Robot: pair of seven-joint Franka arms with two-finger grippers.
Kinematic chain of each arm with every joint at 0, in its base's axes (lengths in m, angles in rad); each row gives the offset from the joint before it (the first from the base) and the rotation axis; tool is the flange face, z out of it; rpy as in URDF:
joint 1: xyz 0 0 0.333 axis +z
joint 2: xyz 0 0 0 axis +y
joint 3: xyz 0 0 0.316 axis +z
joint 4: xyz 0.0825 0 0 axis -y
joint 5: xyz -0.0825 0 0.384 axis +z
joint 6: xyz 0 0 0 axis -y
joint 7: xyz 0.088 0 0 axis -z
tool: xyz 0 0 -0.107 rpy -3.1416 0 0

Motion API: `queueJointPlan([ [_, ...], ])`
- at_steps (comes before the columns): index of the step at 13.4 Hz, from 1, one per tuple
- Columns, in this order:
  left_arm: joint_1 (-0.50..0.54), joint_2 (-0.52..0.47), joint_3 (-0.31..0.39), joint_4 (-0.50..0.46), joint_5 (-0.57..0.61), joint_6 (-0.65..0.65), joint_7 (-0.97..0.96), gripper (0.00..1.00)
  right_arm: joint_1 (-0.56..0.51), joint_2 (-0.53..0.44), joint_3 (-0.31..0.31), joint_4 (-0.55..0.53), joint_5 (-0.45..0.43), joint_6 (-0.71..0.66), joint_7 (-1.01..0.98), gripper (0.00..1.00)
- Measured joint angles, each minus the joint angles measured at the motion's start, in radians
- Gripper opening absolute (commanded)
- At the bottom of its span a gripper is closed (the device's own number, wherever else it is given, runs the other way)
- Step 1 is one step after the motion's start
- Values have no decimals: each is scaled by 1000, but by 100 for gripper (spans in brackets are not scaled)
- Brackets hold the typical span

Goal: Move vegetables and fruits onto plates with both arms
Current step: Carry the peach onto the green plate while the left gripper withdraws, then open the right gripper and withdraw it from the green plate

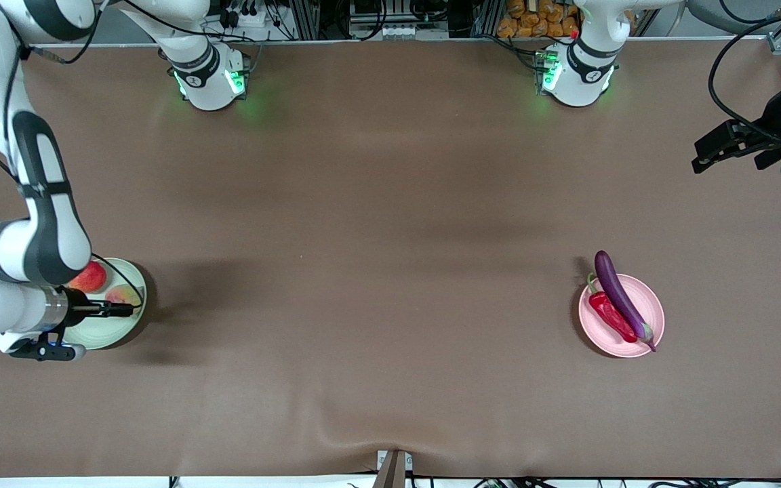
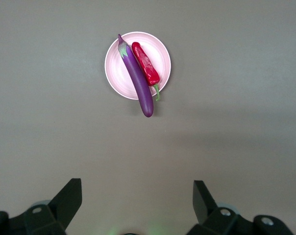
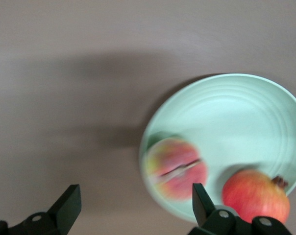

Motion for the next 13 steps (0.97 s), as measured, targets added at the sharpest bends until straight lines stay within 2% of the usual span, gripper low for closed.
queueJointPlan([
  [4, 0, -8, -1, 0, 0, -9, 0, 100, 19, -153, 118, 71, 4, -147, 6, 100],
  [8, 0, -11, -9, -1, 2, -18, 0, 100, 96, -192, 120, 246, 5, -367, 6, 100],
  [9, 0, -11, -10, -1, 3, -19, 0, 100, 134, -203, 91, 267, 5, -389, 7, 100],
  [13, 0, -11, -11, -1, 4, -20, 0, 100, 320, -267, -95, 286, 9, -436, 7, 100],
])
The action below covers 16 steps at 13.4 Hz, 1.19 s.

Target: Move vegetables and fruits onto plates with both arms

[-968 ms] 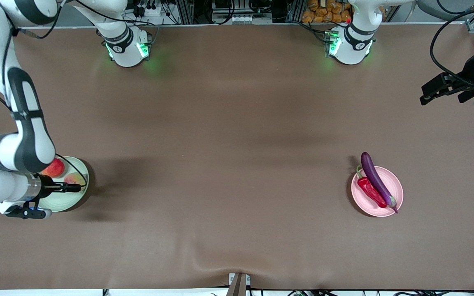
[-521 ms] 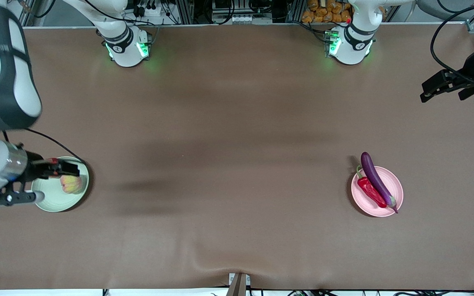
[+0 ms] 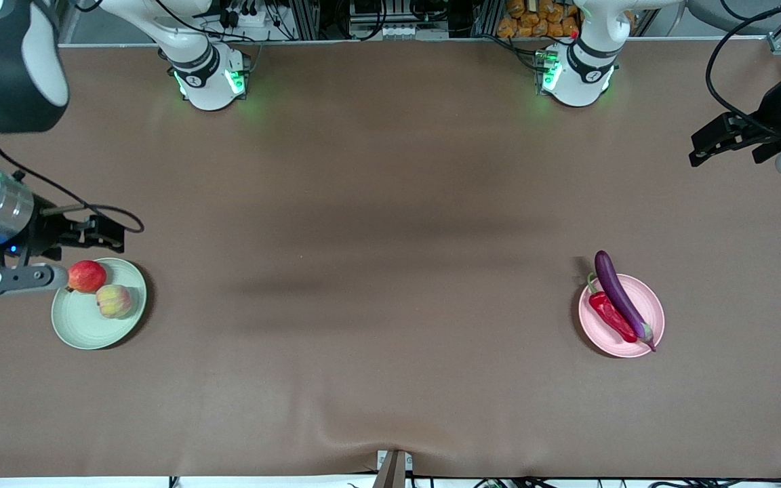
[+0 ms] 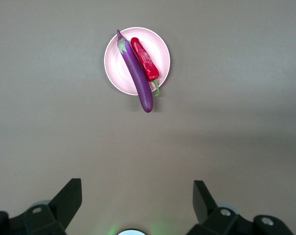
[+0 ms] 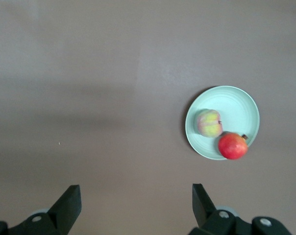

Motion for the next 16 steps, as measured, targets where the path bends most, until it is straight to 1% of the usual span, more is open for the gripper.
queueJointPlan([
  [2, 0, 0, 0, 0, 0, 0, 0, 100, 44, -31, -59, 1, 19, -11, 1, 100],
  [3, 0, 0, 0, 0, 0, 0, 0, 100, 49, -46, -82, 1, 45, -12, 1, 100],
  [4, 0, 0, 0, 0, 0, 0, 0, 100, 45, -62, -102, -1, 73, -14, 1, 100],
  [6, 0, 0, 0, 0, 0, 0, 0, 100, 14, -105, -120, -27, 109, -19, -2, 100],
  [8, 0, 0, 0, 0, 0, 0, 0, 100, -13, -183, -122, -119, 118, 23, -3, 100],
  [10, 1, 0, 0, -1, 0, 0, 0, 100, -22, -288, -122, -263, 120, 99, -3, 100],
  [12, 1, 0, 0, -1, 0, 0, 0, 100, -28, -367, -122, -377, 120, 136, -3, 100],
  [14, 1, 0, 0, -1, 0, 0, 0, 100, -42, -412, -123, -442, 120, 150, -12, 100],
  [16, 1, -1, 0, -1, 0, 0, 0, 100, -54, -435, -124, -473, 121, 162, -36, 100],
])
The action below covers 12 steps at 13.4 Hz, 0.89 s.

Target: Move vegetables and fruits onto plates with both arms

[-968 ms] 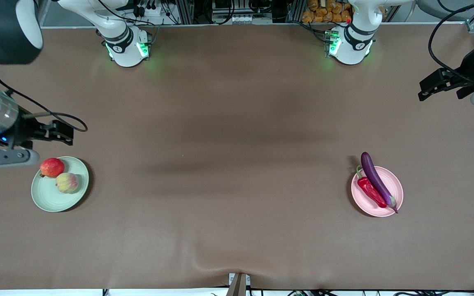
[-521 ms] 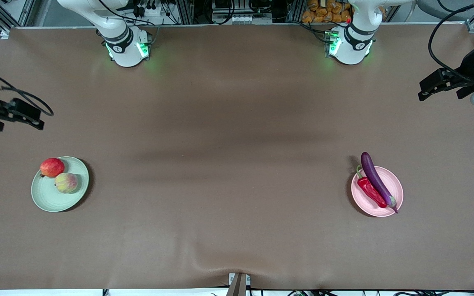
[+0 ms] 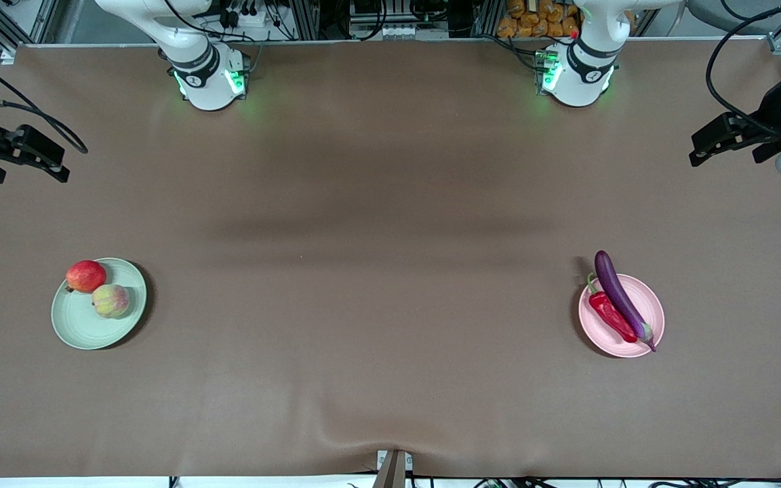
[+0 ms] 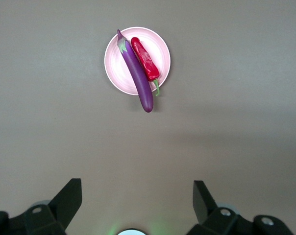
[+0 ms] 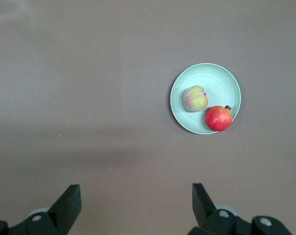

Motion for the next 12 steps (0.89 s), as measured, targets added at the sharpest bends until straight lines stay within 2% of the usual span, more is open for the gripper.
queueJointPlan([
  [12, -1, -69, -8, -29, 0, -4, 0, 100, -21, -4, -3, 7, 1, 14, -47, 100],
])
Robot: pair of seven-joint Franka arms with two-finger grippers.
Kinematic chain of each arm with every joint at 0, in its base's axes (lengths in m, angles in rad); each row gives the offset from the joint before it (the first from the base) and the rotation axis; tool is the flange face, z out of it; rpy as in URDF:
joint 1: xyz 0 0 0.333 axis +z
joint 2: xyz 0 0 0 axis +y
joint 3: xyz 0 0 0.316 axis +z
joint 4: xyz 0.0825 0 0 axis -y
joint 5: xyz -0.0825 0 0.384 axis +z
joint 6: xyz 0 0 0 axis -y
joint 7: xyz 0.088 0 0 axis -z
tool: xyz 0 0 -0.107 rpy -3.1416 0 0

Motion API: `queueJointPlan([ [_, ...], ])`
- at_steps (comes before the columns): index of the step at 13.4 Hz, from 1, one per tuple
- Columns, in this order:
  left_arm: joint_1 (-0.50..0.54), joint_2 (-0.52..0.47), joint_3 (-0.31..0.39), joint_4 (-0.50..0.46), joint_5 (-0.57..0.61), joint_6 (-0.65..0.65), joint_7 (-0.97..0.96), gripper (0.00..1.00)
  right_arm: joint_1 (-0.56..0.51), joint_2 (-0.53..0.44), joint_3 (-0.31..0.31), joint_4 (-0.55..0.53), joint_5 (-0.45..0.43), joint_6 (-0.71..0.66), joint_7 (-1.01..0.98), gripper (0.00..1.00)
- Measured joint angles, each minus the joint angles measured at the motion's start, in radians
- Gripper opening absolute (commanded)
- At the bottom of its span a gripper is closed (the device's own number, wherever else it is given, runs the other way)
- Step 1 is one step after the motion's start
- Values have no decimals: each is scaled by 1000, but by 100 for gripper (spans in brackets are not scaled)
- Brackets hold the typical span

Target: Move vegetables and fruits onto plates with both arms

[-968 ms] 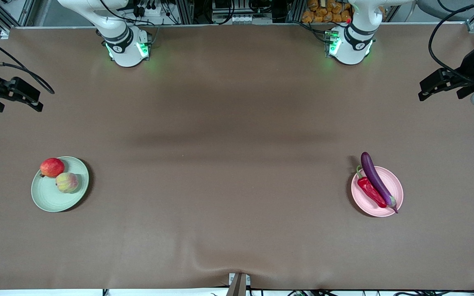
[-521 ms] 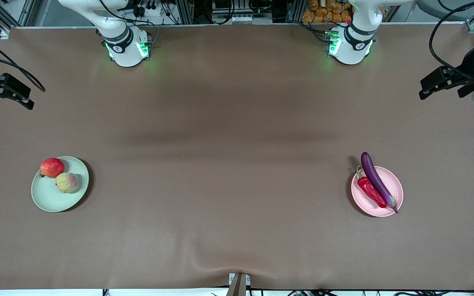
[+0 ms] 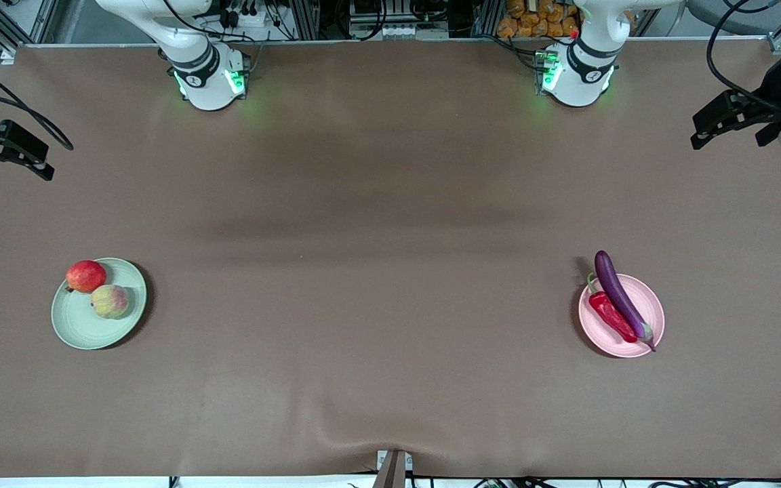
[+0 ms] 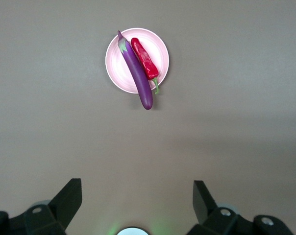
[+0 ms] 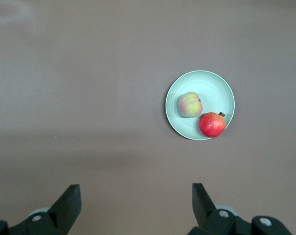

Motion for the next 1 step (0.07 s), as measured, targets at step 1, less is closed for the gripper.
queueJointPlan([
  [1, 0, -1, -1, 5, 0, 0, 0, 100, 0, 0, 0, 0, 0, 0, 0, 100],
])
